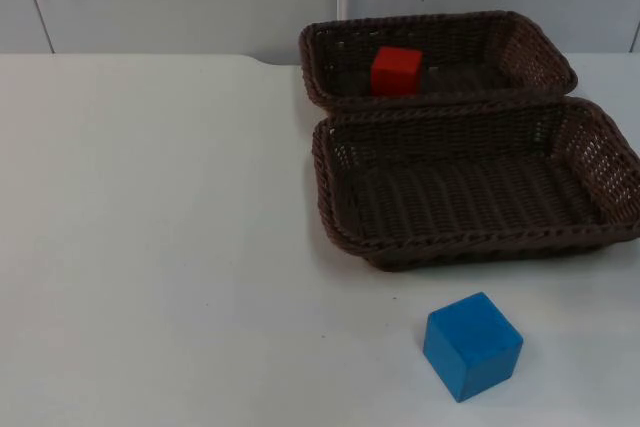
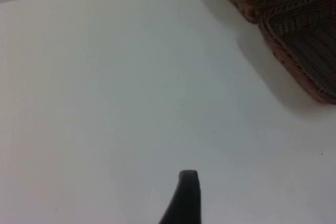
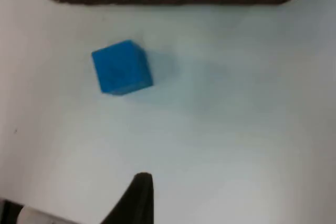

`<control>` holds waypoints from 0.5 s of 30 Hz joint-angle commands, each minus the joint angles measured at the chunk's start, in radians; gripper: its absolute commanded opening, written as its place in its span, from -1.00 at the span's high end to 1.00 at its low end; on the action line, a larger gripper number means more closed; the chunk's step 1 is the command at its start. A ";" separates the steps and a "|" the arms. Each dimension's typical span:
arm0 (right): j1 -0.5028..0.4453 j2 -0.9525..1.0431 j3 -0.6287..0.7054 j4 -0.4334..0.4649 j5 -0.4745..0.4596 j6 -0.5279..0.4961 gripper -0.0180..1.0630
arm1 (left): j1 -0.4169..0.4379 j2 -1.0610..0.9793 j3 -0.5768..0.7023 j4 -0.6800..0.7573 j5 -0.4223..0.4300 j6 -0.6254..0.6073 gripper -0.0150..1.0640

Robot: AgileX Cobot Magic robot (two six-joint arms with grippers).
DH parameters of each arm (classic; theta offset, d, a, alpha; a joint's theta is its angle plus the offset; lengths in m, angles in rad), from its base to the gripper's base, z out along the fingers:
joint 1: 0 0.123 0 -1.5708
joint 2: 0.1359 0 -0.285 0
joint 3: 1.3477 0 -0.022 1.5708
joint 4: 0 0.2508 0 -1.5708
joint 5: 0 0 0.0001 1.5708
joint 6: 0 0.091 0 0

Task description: Pick up one cube with the left hand and place it into the upper basket. Pick up one cube with the right hand and place it into the lower basket.

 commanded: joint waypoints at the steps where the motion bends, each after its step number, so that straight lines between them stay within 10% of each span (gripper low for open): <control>1: -0.003 0.089 -0.009 0.051 -0.014 -0.038 -0.98 | 0.004 -0.004 0.005 -0.014 -0.007 -0.008 -0.39; 15: 0.355 0.308 -0.009 -0.074 -0.261 0.158 -0.98 | 0.004 -0.004 0.005 -0.014 -0.007 -0.008 -0.39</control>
